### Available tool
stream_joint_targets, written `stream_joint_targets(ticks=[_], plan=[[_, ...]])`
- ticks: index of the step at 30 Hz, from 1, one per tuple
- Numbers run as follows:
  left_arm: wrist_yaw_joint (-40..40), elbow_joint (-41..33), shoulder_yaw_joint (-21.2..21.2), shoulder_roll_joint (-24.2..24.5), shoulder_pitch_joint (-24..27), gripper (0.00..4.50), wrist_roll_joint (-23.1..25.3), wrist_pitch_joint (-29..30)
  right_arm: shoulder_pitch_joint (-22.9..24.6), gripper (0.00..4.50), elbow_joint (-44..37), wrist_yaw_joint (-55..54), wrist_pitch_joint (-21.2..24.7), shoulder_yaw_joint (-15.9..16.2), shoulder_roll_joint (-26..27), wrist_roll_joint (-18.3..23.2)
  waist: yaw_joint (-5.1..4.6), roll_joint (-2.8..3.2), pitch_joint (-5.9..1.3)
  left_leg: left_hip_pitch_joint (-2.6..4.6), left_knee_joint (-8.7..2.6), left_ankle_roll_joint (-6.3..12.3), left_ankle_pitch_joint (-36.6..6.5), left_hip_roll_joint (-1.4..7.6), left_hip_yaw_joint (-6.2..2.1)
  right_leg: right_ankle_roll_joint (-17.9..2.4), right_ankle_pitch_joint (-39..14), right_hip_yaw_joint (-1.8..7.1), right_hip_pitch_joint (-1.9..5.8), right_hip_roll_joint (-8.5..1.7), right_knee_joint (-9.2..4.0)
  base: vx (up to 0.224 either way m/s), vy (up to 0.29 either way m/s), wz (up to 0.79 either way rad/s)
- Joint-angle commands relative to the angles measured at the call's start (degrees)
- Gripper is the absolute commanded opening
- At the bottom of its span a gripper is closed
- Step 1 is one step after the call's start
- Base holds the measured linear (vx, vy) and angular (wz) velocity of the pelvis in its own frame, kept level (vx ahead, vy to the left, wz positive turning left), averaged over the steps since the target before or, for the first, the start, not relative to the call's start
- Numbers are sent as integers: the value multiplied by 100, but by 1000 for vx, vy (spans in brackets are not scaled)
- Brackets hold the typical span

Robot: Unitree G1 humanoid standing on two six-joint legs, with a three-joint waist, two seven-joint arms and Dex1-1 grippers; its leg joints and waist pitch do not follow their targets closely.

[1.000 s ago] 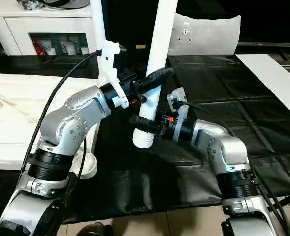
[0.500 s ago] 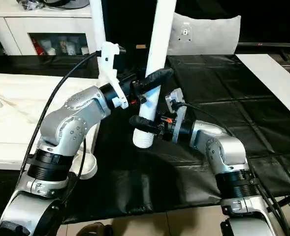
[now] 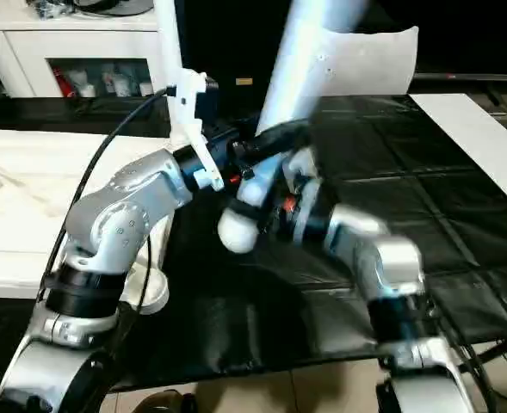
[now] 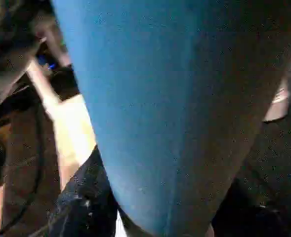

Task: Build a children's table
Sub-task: Pick table leg

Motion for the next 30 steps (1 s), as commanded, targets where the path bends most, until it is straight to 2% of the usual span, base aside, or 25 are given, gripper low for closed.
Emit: stream_joint_targets(ticks=[1,7,8,9,11,12,13,14,16,17,18,20,21,24,27,28,30], plan=[[-305,-235,-438,-137,39,323,-225,189,-85,194,51,-139,38,-48,-22,4,-13,-39,-404,263,-366,102,-741,521,-182,-1495,462,241,120,-590,-419,0,0,0],[-145,-250,-228,-282,103,323,-378,187,37,189,56,-401,-397,-102,141,-140,-51,-67,-389,231,-363,102,-833,501,-178,-1461,321,252,146,-611,-452,0,0,0],[2,-254,47,-337,122,323,-502,165,84,189,10,-617,-580,-225,232,-194,-71,-54,-382,233,-370,81,-862,507,-175,-1447,287,253,133,-599,-456,0,0,0],[42,-260,132,-349,131,323,-546,163,96,189,-2,-682,-627,-264,257,-207,-92,-53,-383,239,-377,60,-891,508,-178,-1461,269,251,131,-595,-456,0,0,0],[230,-262,451,-311,156,323,-606,54,134,189,-71,-1063,-444,-433,263,-211,-115,-44,-390,249,-385,58,-840,509,-190,-1466,342,242,132,-568,-446,0,0,0],[385,-295,614,-238,209,323,-570,8,219,189,-201,-1201,-326,-460,219,-235,-111,-88,-393,244,-382,91,-783,506,-191,-1457,411,238,146,-575,-430,0,0,0],[416,-302,644,-223,219,323,-562,0,237,189,-228,-1224,-305,-464,210,-240,-114,-73,-394,248,-376,109,-773,504,-185,-1441,425,242,141,-571,-435,0,0,0],[567,-322,711,-100,291,323,-380,-83,352,189,-387,-1365,-272,-452,181,-335,-123,-120,-395,243,-370,159,-730,497,-175,-1411,447,242,146,-571,-444,0,0,0],[818,-331,824,65,402,323,-136,-162,511,189,-601,-1673,-270,-461,181,-505,-110,-89,-385,241,-382,175,-685,514,-185,-1294,428,249,129,-576,-442,0,0,0],[1328,-248,944,509,750,323,544,-277,913,189,-1158,-2249,-265,-524,315,-694,-111,-64,-391,246,-392,143,-655,526,-201,-1162,419,252,117,-551,-443,0,0,0],[1428,-223,958,626,881,323,693,-248,1030,189,-1322,-2367,-177,-544,376,-674,-142,-63,-385,247,-413,130,-692,519,-209,-1035,444,256,104,-538,-430,0,0,0],[1519,-200,935,768,1058,323,876,-217,1156,189,-1503,-2518,-54,-537,433,-695,-157,-48,-392,269,-415,88,-789,507,-204,-962,341,258,96,-538,-444,0,0,0],[1651,-203,787,986,1396,323,1235,-269,1348,189,-1774,-2752,27,-505,519,-759,-166,-30,-381,269,-442,-59,-963,506,-210,-930,42,259,79,-542,-483,0,0,0],[1776,-454,510,1241,1966,323,1668,-367,1629,189,-2150,-3128,104,-663,810,-589,-184,-9,-354,305,-516,-309,-1451,532,-225,-826,-480,276,8,-527,-509,0,0,0],[2001,-897,668,1052,2534,323,1529,-334,1940,189,-2454,-3488,199,-834,1069,-458,-155,11,-329,324,-564,-487,-1741,564,-233,-836,-623,290,-33,-550,-530,0,0,0],[2169,-1034,758,951,2771,323,1526,-386,2148,189,-2657,-3567,107,-738,1050,-605,-151,17,-334,335,-557,-523,-1792,555,-228,-819,-636,288,-48,-539,-533,0,0,0],[2237,-1064,771,932,2855,323,1572,-421,2239,189,-2754,-3571,18,-650,991,-743,-141,6,-318,318,-566,-589,-1877,536,-229,-707,-684,300,-41,-538,-564,0,0,0]])
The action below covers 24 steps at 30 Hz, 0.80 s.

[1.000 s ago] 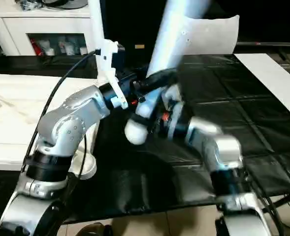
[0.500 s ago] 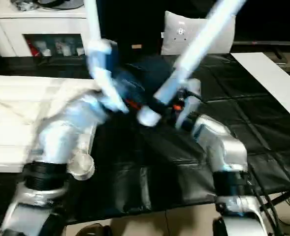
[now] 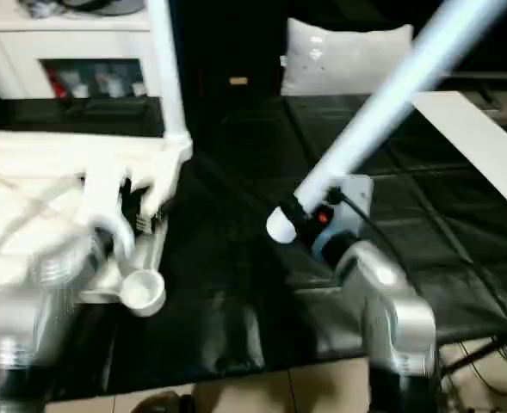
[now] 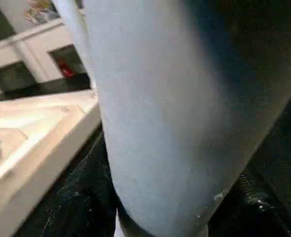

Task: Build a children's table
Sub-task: Pick table leg, then move to table

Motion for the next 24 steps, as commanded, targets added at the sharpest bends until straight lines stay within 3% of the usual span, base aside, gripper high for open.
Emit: stream_joint_targets(ticks=[1,2,3,4,5,6,7,8,9,10,11,12,13,14,15,16,17,18,19,20,21,22,23,24], plan=[[217,-193,87,-52,58,323,69,-72,123,189,-319,-78,-205,94,-163,-324,-44,14,-321,305,-541,-626,-1907,512,-244,-645,-803,288,-30,-535,-536,0,0,0],[227,-194,62,-62,86,323,110,-144,157,189,-387,-111,-143,85,-168,-326,-7,-113,-277,-66,-651,-235,-1836,299,-439,-663,-788,30,214,-621,-534,0,0,0],[233,-198,29,-66,107,323,153,-208,181,189,-438,-136,-90,70,-172,-320,-58,-18,-318,-17,-595,209,-1840,223,-482,-773,-946,-106,202,-657,-613,-9,-7,30],[261,-227,-28,-75,141,323,219,-254,188,189,-456,-142,-124,68,-195,-353,-135,-47,-336,-121,-499,628,-1399,185,-576,-1001,-799,-201,319,-718,-628,-9,-7,30],[303,-283,-59,-81,185,323,278,-272,172,189,-441,-148,-141,65,-198,-350,-113,-30,-356,-110,-487,727,-1226,188,-583,-1066,-769,-272,366,-719,-642,-1,-11,46],[342,-370,-60,-90,258,323,323,-317,130,189,-390,-139,-154,73,-200,-335,-177,17,-323,-89,-536,898,-1154,190,-699,-1130,-768,-381,327,-597,-558,-2,-16,41],[361,-413,-53,-100,291,323,336,-331,122,189,-381,-141,-166,88,-212,-328,-199,78,-335,0,-585,945,-1235,208,-789,-1167,-776,-433,304,-502,-477,-2,-16,41],[373,-435,-45,-106,310,323,340,-349,120,189,-374,-138,-186,110,-229,-335,-325,84,-329,61,-705,1139,-1299,194,-1054,-1160,-734,-470,297,-314,-285,1,-15,36],[396,-442,-38,-82,339,323,367,-425,138,189,-352,-159,-185,130,-205,-315,-366,123,-300,219,-797,1181,-1475,142,-1266,-1166,-836,-435,187,-166,-152,-2,-12,37],[397,-436,-37,-74,346,323,371,-446,144,189,-337,-169,-188,134,-192,-316,-391,102,-277,243,-838,1149,-1620,112,-1349,-1185,-870,-385,147,-158,-122,-2,-12,37],[399,-427,-41,-70,349,323,375,-448,155,189,-329,-169,-216,141,-186,-329,-361,72,-230,127,-967,711,-2263,-23,-1353,-1262,-963,-308,184,-249,-165,-7,-26,54],[398,-419,-47,-66,351,323,382,-447,168,189,-328,-165,-229,148,-183,-334,-319,-22,-233,-43,-918,141,-2702,-258,-1284,-1289,-1169,-186,293,-522,-413,-20,-40,56],[368,-418,-125,-48,364,323,430,-434,221,189,-348,-181,-244,135,-159,-339,-277,-112,-247,-137,-708,-44,-2690,-342,-1178,-1284,-1457,-113,365,-819,-651,-20,-40,56],[362,-421,-140,-44,367,323,439,-428,230,189,-351,-185,-244,126,-150,-331,-192,-249,-244,-147,153,1,-1913,-227,-946,-1223,-2029,-88,416,-1533,-1155,-35,-38,45],[352,-431,-188,-26,381,323,477,-427,255,189,-366,-185,-240,101,-124,-298,-147,-70,-192,-244,628,9,-734,79,-938,-978,-1824,-233,578,-1898,-1229,-11,1,30],[350,-438,-199,-17,388,323,490,-433,265,189,-371,-180,-243,99,-125,-297,-182,-93,-81,-268,596,-54,-621,140,-927,-798,-1984,-440,533,-1811,-1233,-11,1,30],[351,-449,-196,-15,401,323,503,-452,279,189,-367,-181,-258,104,-135,-313,-220,91,-114,-200,125,-119,-1068,153,-959,-848,-2047,-823,728,-1246,-938,53,44,26],[360,-451,-170,-11,405,323,506,-465,287,189,-349,-197,-271,84,-123,-305,-334,241,-279,164,-411,263,-953,165,-1317,-909,-1096,-904,573,-291,-254,53,46,48],[372,-440,-140,-3,405,323,510,-486,292,189,-327,-223,-284,63,-108,-293,-510,292,-312,458,-466,672,-414,206,-1646,-771,-747,-746,306,40,111,53,46,48],[373,-440,-138,-2,405,323,510,-488,292,189,-325,-224,-285,62,-107,-292,-511,292,-308,715,-427,1072,469,243,-1894,-535,-830,-393,16,133,274,26,53,63],[370,-416,-131,12,400,323,517,-511,300,189,-307,-238,-366,59,-99,-309,-531,240,-319,681,-475,1186,1170,224,-1970,-397,-699,-149,-89,124,331,14,27,67],[359,-402,-139,20,394,323,525,-527,311,189,-298,-239,-417,45,-75,-291,-472,248,-290,584,-543,1113,1306,128,-1906,-335,-626,-108,-78,159,367,14,27,67],[352,-393,-147,27,390,323,529,-537,320,189,-292,-240,-452,35,-59,-274,-513,82,-323,549,-414,905,793,386,-1589,-205,-99,265,-110,-157,58,-17,-43,67],[348,-340,-181,4,347,323,536,-557,349,189,-298,-293,-484,12,-51,-302,-407,9,-237,271,-373,490,-481,140,-1308,-405,485,574,-25,-654,-406,-40,-70,36]])
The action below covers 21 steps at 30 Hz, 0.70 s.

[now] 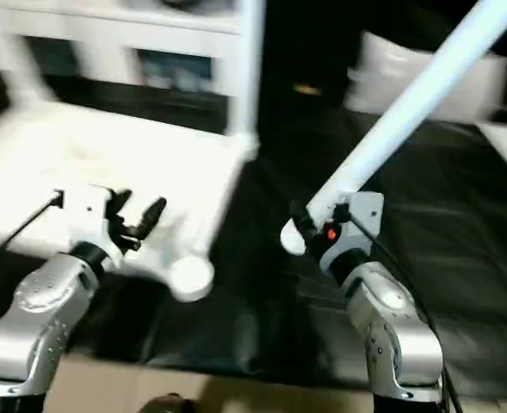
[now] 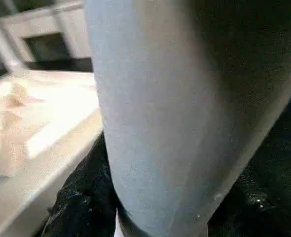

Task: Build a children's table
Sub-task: Move to table

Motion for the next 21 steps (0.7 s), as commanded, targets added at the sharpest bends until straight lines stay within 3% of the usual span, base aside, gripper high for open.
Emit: stream_joint_targets(ticks=[1,2,3,4,5,6,7,8,9,10,11,12,13,14,15,18,19,20,21], plan=[[-36,70,-132,-82,-84,323,33,-44,87,189,-65,-148,-104,-194,3,4,-14,-108,-276,166,-297,307,-826,703,-79,-524,1001,577,57,-1104,-844,-40,-70,36],[-37,74,-137,-85,-88,323,31,-44,90,189,-68,-152,-103,-197,4,4,121,-102,-315,139,-104,194,-784,690,97,-470,1104,580,188,-1256,-878,-32,-73,8],[-41,84,-161,-95,-94,323,23,-41,105,189,-82,-154,-102,-208,-6,1,280,-70,-285,222,-65,-18,-703,858,261,-402,561,512,128,-1173,-932,-52,-56,6],[-39,84,-162,-95,-94,323,31,-47,109,189,-78,-144,-109,-204,-17,-12,304,-29,-253,256,-148,-106,-806,932,284,-549,118,413,89,-1065,-941,-52,-56,6],[-29,91,-157,-92,-102,323,46,-56,103,189,-64,-133,-127,-190,-38,-41,259,14,-213,341,-320,-294,-1584,1081,323,-824,-1013,276,-22,-844,-909,-119,-8,4],[-13,113,-138,-77,-110,323,75,-76,86,189,-27,-119,-160,-167,-54,-74,147,54,-202,366,-545,-647,-2758,1176,285,-892,-1762,190,-91,-622,-767,-102,29,-8],[-12,124,-128,-69,-112,323,79,-83,77,189,-9,-114,-175,-158,-55,-78,107,81,-223,352,-618,-819,-3231,1174,253,-871,-1827,173,-82,-591,-710,-102,29,-8],[-13,128,-126,-66,-112,323,79,-85,73,189,-3,-112,-179,-155,-54,-77,87,79,-244,349,-670,-1042,-3789,1123,253,-814,-1786,179,-105,-624,-706,-49,45,-18],[-6,118,-123,-56,-103,323,81,-80,60,189,11,-97,-194,-119,-55,-70,85,32,-227,329,-644,-1079,-3885,1071,289,-779,-1915,226,-126,-738,-790,0,0,0],[-6,107,-120,-56,-93,323,78,-74,52,189,17,-85,-205,-86,-61,-84,86,-4,-218,319,-609,-1035,-3786,1054,317,-761,-2073,251,-130,-799,-843,0,0,0],[-6,100,-118,-57,-87,323,76,-70,47,189,21,-77,-214,-64,-66,-95,102,-40,-208,276,-538,-875,-3403,1036,357,-712,-2401,272,-102,-900,-930,-37,50,-18],[-13,102,-108,-66,-85,323,80,-65,40,189,35,-78,-226,-29,-78,-117,106,-65,-213,213,-530,-739,-3007,1035,392,-650,-2551,241,-53,-919,-961,-15,56,-22],[-20,101,-116,-70,-83,323,87,-65,32,189,69,-75,-282,37,-115,-204,120,-54,-230,200,-540,-688,-2851,1046,411,-626,-2466,221,-44,-895,-949,-15,56,-22],[-20,100,-124,-69,-82,323,89,-66,30,189,83,-73,-308,61,-129,-244,107,-37,-255,201,-590,-648,-2701,1077,419,-627,-2044,168,-51,-818,-889,3,51,-20],[-16,107,-131,-65,-93,323,90,-65,20,189,109,-71,-331,87,-136,-286,81,-22,-267,243,-631,-684,-2829,1100,421,-672,-1731,138,-86,-767,-860,0,0,0],[-7,135,-132,-48,-131,323,98,-70,-3,189,145,-102,-350,86,-67,-262,59,-20,-279,262,-638,-713,-3054,1088,450,-743,-1470,146,-106,-804,-873,0,0,0],[-10,141,-133,-47,-138,323,100,-71,-4,189,150,-107,-357,98,-60,-261,72,-49,-289,220,-589,-550,-2867,1060,500,-784,-1474,185,-63,-903,-927,0,0,0],[-11,142,-134,-46,-138,323,100,-72,-3,189,151,-107,-358,100,-59,-262,140,-88,-319,113,-499,-181,-2207,1046,575,-818,-1254,261,35,-1052,-995,0,0,0],[-24,147,-142,-42,-146,323,101,-78,-1,189,161,-111,-373,115,-54,-275,237,-128,-334,84,-293,238,-1532,1057,625,-896,-894,393,60,-1287,-1105,0,0,0]])
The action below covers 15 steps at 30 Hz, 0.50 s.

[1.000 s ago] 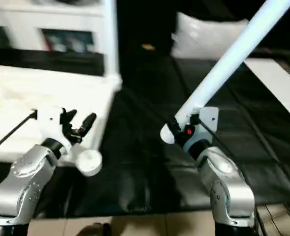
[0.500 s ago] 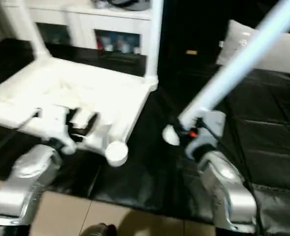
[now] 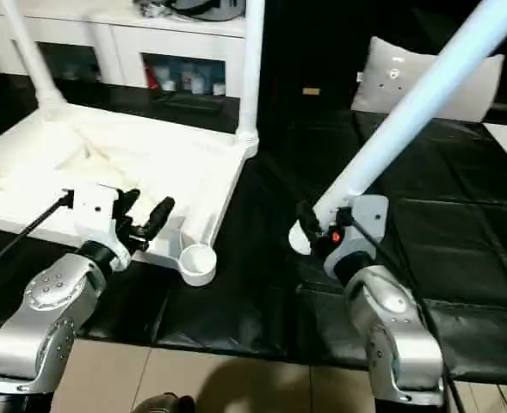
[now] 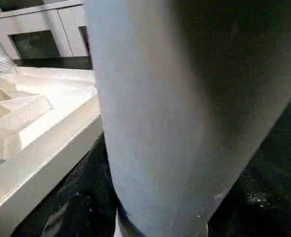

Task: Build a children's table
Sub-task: Move to table

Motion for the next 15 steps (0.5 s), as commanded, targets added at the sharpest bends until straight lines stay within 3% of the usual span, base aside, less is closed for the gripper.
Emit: stream_joint_targets(ticks=[1,2,3,4,5,6,7,8,9,10,11,12,13,14,15], plan=[[-43,48,-31,36,-79,323,36,-29,-98,189,33,-22,-87,42,9,-36,150,-95,-343,13,-101,478,-1244,535,-240,-992,-1165,643,138,-1188,-871,0,0,0],[-57,57,-41,47,-86,323,44,-35,-93,189,53,-28,-106,56,3,-45,225,-61,-357,-44,76,687,-850,610,-317,-1049,-1024,718,180,-1401,-910,37,70,-2],[-73,73,-59,64,-101,323,63,-43,-86,189,70,-29,-129,68,-6,-59,260,-12,-379,-66,69,837,-702,662,-371,-1091,-850,680,179,-1343,-874,46,105,-4],[-78,90,-63,71,-115,323,71,-49,-87,189,73,-23,-132,69,0,-67,262,31,-394,-21,-40,892,-715,687,-374,-1123,-771,591,161,-1184,-808,46,105,-4],[-80,97,-64,73,-121,323,74,-51,-88,189,74,-20,-132,69,3,-71,165,151,-435,231,-353,1068,-756,661,-322,-1052,-472,266,10,-546,-483,41,126,0],[-84,130,-68,80,-146,323,86,-62,-86,189,72,-6,-130,80,2,-85,-77,261,-475,660,-477,1507,-419,569,-360,-710,-457,-131,-348,92,135,35,148,2],[-87,139,-67,82,-151,323,90,-66,-85,189,74,-4,-136,88,0,-90,-87,287,-465,694,-512,1734,-167,574,-351,-418,-537,-209,-444,191,360,35,148,2],[-89,157,-71,81,-162,323,99,-72,-85,189,77,-14,-127,93,-6,-100,-53,158,-414,434,-719,1854,-78,708,-265,157,-475,-260,-384,157,593,13,148,2],[-90,169,-76,80,-170,323,105,-76,-85,189,80,-25,-120,93,-11,-110,-18,100,-419,402,-774,1671,-302,731,-191,282,-401,-226,-441,42,590,-36,110,0],[-92,186,-84,77,-183,323,115,-80,-88,189,87,-33,-125,89,-14,-113,-42,34,-407,361,-823,1498,-650,699,-166,245,-321,-157,-389,-19,491,-36,110,0],[-94,209,-91,74,-198,323,125,-88,-88,189,98,-41,-136,87,-17,-116,-24,-182,-406,258,-804,766,-1808,520,-21,173,-409,118,-284,-394,-21,-69,72,-3],[-94,219,-93,74,-204,323,127,-91,-88,189,104,-42,-143,88,-18,-116,186,-271,-380,-30,909,134,-1780,185,-385,-167,-1215,1031,-257,-1997,-951,-86,87,-6],[-93,234,-98,73,-214,323,132,-97,-88,189,112,-40,-140,90,-19,-114,131,-132,-412,-190,1248,-129,-1416,233,-735,-254,-1493,1145,-149,-2174,-944,-86,87,-6],[-91,255,-104,72,-228,323,137,-103,-89,189,124,-39,-106,99,-20,-109,48,-158,-314,-380,1319,-651,-1060,131,-855,-442,-2208,583,86,-1737,-857,-62,133,-33],[-86,275,-107,71,-237,323,142,-110,-90,189,135,-12,-105,115,-16,-91,19,-163,-230,-154,877,-690,-1370,256,-789,-1056,-2682,389,58,-1320,-847,-51,161,-39]])
